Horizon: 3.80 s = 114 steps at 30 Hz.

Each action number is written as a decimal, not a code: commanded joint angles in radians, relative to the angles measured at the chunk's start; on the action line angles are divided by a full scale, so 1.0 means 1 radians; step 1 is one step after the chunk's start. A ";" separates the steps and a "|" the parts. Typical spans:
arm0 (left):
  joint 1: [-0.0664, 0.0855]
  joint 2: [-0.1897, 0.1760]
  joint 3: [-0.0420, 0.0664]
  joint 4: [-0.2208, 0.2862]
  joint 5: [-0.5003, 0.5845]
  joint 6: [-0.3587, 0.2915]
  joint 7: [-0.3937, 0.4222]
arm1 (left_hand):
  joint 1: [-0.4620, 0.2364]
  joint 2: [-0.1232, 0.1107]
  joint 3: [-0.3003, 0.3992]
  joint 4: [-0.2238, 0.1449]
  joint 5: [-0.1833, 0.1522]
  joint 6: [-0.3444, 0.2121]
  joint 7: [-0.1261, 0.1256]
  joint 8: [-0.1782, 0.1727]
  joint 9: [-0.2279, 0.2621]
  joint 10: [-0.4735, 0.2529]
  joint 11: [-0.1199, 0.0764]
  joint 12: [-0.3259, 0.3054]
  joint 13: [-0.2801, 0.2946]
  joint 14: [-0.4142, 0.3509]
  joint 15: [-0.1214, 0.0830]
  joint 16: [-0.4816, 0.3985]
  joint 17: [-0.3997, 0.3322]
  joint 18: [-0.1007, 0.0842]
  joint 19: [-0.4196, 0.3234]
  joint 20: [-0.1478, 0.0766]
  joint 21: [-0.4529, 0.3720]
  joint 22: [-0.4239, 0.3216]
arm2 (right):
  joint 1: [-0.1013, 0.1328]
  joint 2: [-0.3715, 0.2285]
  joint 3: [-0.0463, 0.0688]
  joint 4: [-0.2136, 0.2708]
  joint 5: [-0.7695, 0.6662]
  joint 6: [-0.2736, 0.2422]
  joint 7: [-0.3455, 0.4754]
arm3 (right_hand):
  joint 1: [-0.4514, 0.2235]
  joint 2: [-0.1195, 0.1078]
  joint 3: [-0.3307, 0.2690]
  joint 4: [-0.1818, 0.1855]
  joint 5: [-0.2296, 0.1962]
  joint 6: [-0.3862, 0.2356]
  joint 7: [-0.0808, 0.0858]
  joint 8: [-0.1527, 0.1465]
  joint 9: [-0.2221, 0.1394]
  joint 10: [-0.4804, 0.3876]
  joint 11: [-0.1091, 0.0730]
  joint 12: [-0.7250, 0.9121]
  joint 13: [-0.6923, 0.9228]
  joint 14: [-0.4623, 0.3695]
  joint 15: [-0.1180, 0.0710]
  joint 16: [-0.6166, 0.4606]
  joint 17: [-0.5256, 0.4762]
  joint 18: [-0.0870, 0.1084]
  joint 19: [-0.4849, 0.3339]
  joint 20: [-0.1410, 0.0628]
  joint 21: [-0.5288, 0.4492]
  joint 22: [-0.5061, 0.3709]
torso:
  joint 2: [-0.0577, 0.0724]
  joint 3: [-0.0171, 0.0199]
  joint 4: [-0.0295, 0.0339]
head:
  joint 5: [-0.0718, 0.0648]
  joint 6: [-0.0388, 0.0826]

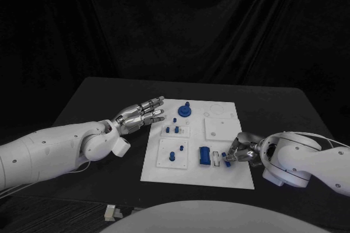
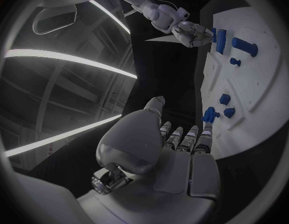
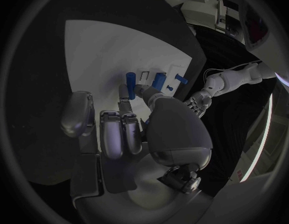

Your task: Assemble the parts on the task board

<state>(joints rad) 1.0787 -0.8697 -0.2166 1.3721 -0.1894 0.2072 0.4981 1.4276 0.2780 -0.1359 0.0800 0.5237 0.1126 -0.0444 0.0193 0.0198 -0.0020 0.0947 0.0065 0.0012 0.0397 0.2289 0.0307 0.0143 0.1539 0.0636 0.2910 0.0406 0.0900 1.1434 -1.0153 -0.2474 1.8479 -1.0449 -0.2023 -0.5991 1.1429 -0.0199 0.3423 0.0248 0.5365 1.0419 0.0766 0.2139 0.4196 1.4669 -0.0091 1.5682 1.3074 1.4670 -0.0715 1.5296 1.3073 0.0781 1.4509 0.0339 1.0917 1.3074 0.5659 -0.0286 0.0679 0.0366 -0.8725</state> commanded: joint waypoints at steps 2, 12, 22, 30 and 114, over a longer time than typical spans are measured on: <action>-0.001 0.001 0.001 0.002 0.005 0.005 0.010 | -0.002 0.006 0.006 0.001 0.000 0.000 0.009 0.006 0.001 0.002 0.008 -0.007 -0.001 0.004 0.001 0.005 0.001 -0.016 0.006 0.003 0.005 0.001 | 0.003 0.000 0.000 0.002 0.126 -0.042 0.004 | -0.010 -0.004 0.002 -0.002 -0.006 0.030 -0.021 0.004 0.001 0.104 -0.009 0.003 0.263 0.080 -0.009 0.002 0.134 0.013 0.000 -0.004 -0.006 0.143 | 0.001 -0.0006 -0.0001 | 0.003 0.000; -0.001 0.002 0.001 0.001 0.005 0.007 0.010 | -0.003 0.005 0.007 0.002 -0.001 -0.001 0.009 0.006 0.001 0.002 0.010 -0.007 -0.001 0.004 0.001 0.005 0.001 -0.017 0.007 0.003 0.005 0.002 | 0.003 0.010 0.000 -0.021 0.139 -0.010 -0.002 | -0.005 -0.010 -0.005 -0.019 -0.066 0.017 -0.017 -0.016 -0.005 0.104 -0.006 0.003 0.263 0.079 -0.007 0.000 0.129 0.015 -0.004 -0.004 -0.019 0.140 | 0.002 0.0004 0.0006 | 0.002 0.000; -0.001 0.003 0.001 0.000 0.005 0.008 0.009 | -0.003 0.005 0.007 0.002 -0.001 -0.001 0.009 0.006 0.001 0.002 0.010 -0.007 -0.001 0.004 0.001 0.005 0.001 -0.017 0.007 0.003 0.005 0.002 | 0.003 0.020 0.000 -0.030 0.140 -0.022 0.010 | -0.006 -0.009 -0.007 -0.020 -0.057 0.020 -0.016 -0.015 -0.003 0.104 -0.005 0.003 0.263 0.080 -0.007 0.001 0.132 0.014 -0.004 -0.004 -0.017 0.140 | 0.002 0.0005 -0.0006 | 0.002 0.000; -0.001 0.002 0.001 0.000 0.005 0.008 0.007 | -0.004 0.005 0.008 0.002 -0.001 -0.002 0.009 0.005 0.001 0.002 0.011 -0.007 -0.001 0.004 0.001 0.005 0.001 -0.017 0.007 0.003 0.005 0.002 | 0.003 0.025 0.000 -0.026 0.140 -0.053 0.026 | -0.010 -0.008 -0.009 -0.017 -0.057 0.021 -0.016 -0.015 -0.003 0.104 -0.005 0.003 0.263 0.080 -0.007 0.002 0.133 0.014 -0.003 -0.004 -0.016 0.141 | 0.002 0.0010 -0.0013 | 0.005 0.000; -0.001 -0.052 0.001 0.093 -0.080 -0.207 0.261 | -0.006 -0.043 -0.073 0.210 -0.073 0.159 0.065 0.025 0.015 0.024 -0.056 -0.001 0.004 -0.040 -0.186 -0.031 -0.014 0.024 -0.047 -0.139 -0.027 -0.057 | -0.024 -0.057 -0.001 -0.113 0.576 -0.301 1.103 | -0.256 0.193 -0.548 0.266 -0.440 -0.676 -0.094 -0.139 -0.236 -1.322 0.188 -1.388 -1.037 -1.311 0.232 -1.431 -1.273 0.063 -1.380 0.237 -1.069 -1.145 | -0.080 0.0178 -0.0157 | 0.002 0.000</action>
<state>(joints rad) 1.0767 -0.9251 -0.2169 1.4631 -0.2472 0.0589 0.6477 1.4209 0.2424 -0.2067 0.2785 0.4577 0.2708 0.0274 0.0480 0.0354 0.0235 0.0419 0.0101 0.0062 0.0006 0.0461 0.0035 0.0013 0.1709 0.0168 0.1546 0.0186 0.0334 1.1253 -1.0721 -0.2484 1.7415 -0.6231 -0.5447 0.3021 0.8915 0.1267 -0.0612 0.2731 0.1259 0.6165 0.0790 0.2370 0.4164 0.5236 0.1956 0.4939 0.6917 0.5743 0.1607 0.4653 0.2997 0.1101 0.5100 0.2259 0.1684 0.6931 0.5062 -0.0173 0.0585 0.0428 -0.8725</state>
